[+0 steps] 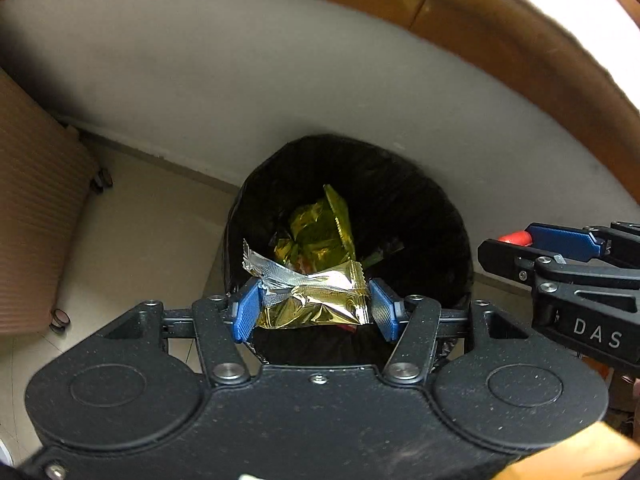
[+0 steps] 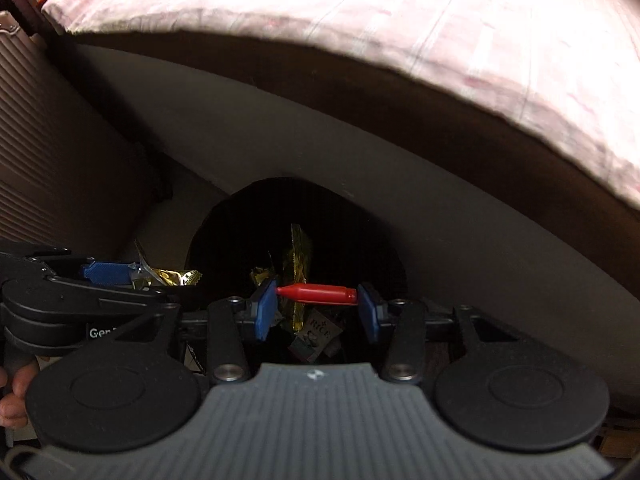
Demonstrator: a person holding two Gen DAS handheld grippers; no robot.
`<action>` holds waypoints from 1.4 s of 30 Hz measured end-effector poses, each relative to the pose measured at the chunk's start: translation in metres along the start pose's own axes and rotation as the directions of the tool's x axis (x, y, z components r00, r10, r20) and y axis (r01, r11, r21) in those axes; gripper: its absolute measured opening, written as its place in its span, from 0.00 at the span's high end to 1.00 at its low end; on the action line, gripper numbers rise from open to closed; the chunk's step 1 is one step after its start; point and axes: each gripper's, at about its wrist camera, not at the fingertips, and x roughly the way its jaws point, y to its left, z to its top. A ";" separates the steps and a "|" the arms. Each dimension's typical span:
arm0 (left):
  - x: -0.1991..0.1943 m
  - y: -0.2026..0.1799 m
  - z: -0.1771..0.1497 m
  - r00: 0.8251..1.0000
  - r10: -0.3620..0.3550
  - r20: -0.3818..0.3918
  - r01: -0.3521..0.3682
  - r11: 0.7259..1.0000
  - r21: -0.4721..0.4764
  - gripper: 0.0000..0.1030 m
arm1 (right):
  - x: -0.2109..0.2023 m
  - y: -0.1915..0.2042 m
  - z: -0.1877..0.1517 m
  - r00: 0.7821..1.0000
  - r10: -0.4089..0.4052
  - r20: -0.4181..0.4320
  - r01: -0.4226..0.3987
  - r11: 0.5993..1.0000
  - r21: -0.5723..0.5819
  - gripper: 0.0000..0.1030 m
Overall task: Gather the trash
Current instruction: 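Carry the gold wrapper and red stick down past the bed edge to the black bin, then open both grippers to drop the items into the bin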
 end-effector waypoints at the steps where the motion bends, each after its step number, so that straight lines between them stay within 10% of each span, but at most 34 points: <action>1: 0.005 0.001 0.000 1.000 0.000 -0.005 0.000 1.000 -0.003 0.46 | 0.004 0.000 0.000 1.000 0.000 -0.007 0.000 1.000 -0.003 0.50; 23: 0.134 -0.001 -0.011 0.997 0.004 -0.078 -0.005 1.000 -0.003 0.44 | 0.116 -0.021 -0.020 0.992 -0.013 -0.122 0.020 0.998 0.055 0.46; 29: 0.136 -0.004 -0.009 0.997 0.048 -0.065 -0.049 0.999 -0.007 0.23 | 0.120 -0.023 -0.018 0.994 -0.017 -0.104 0.024 0.997 0.067 0.36; 42: 0.071 -0.009 -0.002 0.998 0.061 0.008 -0.061 0.998 0.005 0.19 | 0.070 -0.016 -0.003 0.998 -0.004 -0.059 0.007 0.999 0.050 0.30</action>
